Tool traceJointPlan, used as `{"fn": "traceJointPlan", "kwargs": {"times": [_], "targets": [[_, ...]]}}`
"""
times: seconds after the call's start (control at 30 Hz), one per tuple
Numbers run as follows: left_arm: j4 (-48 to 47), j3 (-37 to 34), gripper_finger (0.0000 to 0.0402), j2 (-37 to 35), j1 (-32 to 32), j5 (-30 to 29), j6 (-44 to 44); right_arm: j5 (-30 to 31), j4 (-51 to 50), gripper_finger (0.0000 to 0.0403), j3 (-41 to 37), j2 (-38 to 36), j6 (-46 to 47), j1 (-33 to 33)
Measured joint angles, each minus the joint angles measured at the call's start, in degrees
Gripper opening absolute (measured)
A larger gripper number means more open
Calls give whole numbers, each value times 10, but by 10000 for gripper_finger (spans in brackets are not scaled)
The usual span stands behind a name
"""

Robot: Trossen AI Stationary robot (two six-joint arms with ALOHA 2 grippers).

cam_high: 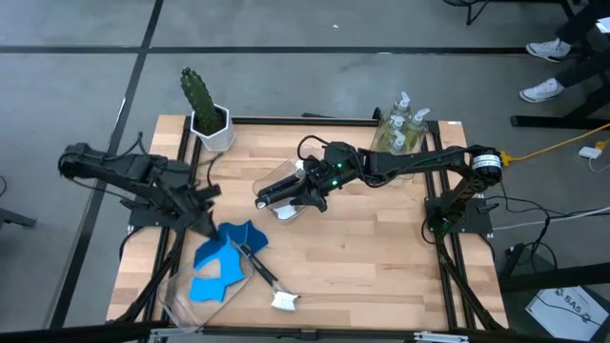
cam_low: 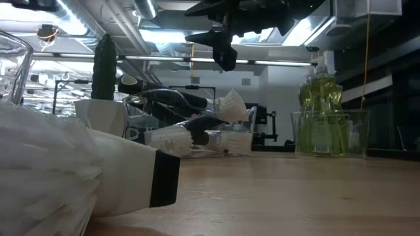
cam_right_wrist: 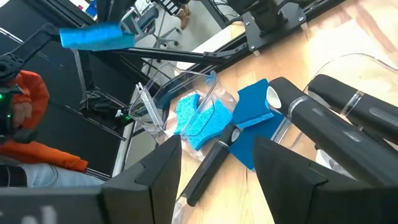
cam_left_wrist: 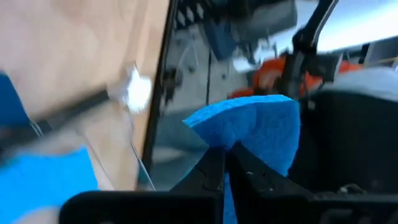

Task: Pick & Place Kitchen Sink Supplies
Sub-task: Put the blue sponge into the bottom transparent bin, then put the black dish brush into the top left transparent bin

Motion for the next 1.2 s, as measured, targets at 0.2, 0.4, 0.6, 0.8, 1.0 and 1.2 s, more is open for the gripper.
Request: {"fn": "traceJointPlan", "kwargs": {"times": [0.2, 0.4, 0.6, 0.8, 1.0, 1.2], "targets": [[-5, 0, 15, 43, -79, -17, -71, 0, -2, 196, 0, 0, -11, 0], [-14, 0, 47, 94, -112, -33, -89, 0, -2, 196, 0, 0, -14, 0], [-14, 0, 83, 132, -118, -33, -89, 0, -2, 196, 0, 0, -14, 0], [-13, 0, 117, 152, -118, -33, -89, 0, -2, 196, 0, 0, -14, 0], [-13, 0, 130, 171, -118, -33, -88, -4, -8, 196, 0, 0, -13, 10], [-13, 0, 124, 191, -125, -32, -49, 44, -114, 196, 0, -24, -16, 57]]}}
